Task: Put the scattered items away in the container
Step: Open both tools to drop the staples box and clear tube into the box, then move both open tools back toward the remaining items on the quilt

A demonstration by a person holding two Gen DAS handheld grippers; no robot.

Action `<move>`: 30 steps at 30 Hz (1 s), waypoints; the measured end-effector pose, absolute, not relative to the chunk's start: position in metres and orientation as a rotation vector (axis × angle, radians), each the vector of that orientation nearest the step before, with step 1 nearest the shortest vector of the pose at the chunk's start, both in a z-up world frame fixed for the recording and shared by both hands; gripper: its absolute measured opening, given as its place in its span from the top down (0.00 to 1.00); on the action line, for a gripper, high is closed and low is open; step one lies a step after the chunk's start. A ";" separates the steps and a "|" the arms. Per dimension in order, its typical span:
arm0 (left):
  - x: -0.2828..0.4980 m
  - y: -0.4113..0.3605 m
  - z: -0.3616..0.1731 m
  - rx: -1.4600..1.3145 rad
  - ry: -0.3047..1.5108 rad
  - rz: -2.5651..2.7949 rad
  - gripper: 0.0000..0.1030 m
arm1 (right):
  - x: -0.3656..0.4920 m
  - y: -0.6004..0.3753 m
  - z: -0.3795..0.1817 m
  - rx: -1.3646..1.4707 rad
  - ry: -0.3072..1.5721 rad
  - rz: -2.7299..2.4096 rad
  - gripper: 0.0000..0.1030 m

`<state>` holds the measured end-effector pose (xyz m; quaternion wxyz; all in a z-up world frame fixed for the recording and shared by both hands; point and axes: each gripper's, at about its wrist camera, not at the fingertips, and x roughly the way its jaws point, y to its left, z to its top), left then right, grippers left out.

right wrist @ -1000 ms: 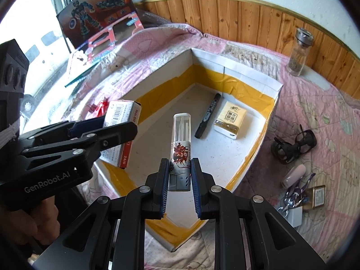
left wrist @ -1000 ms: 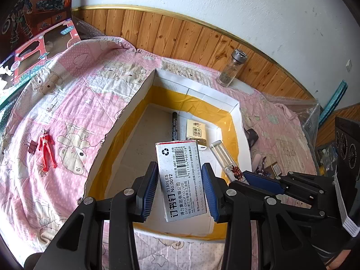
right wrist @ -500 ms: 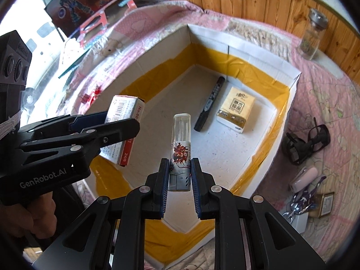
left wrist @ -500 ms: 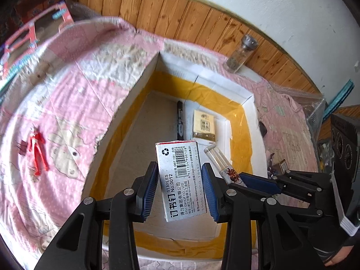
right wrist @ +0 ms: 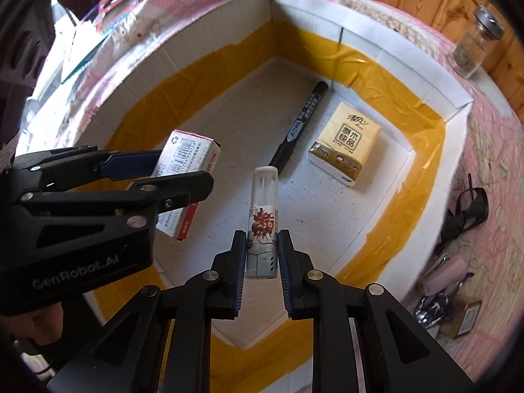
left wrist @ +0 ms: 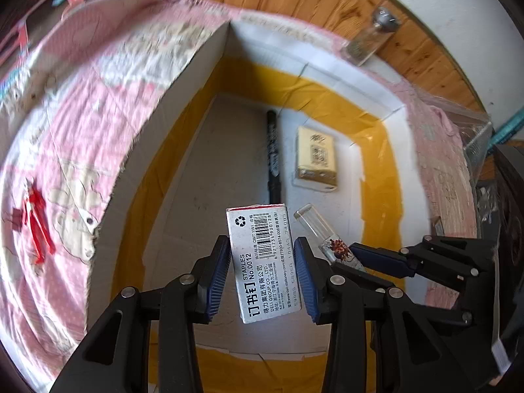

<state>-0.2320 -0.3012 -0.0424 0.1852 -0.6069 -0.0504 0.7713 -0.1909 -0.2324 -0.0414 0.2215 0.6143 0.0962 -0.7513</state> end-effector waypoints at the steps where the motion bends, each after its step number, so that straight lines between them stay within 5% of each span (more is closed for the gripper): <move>1: -0.235 -0.302 -0.047 -1.736 -0.158 2.155 0.59 | -0.192 -0.233 -0.043 1.700 0.277 -2.080 0.78; 17: -0.208 -0.311 -0.015 -1.624 -0.093 2.245 0.53 | -0.149 -0.218 -0.001 1.520 0.032 -2.126 0.72; 30: -0.076 -0.262 0.050 -1.245 0.072 2.280 0.53 | -0.027 -0.120 0.012 1.335 -0.023 -2.395 0.68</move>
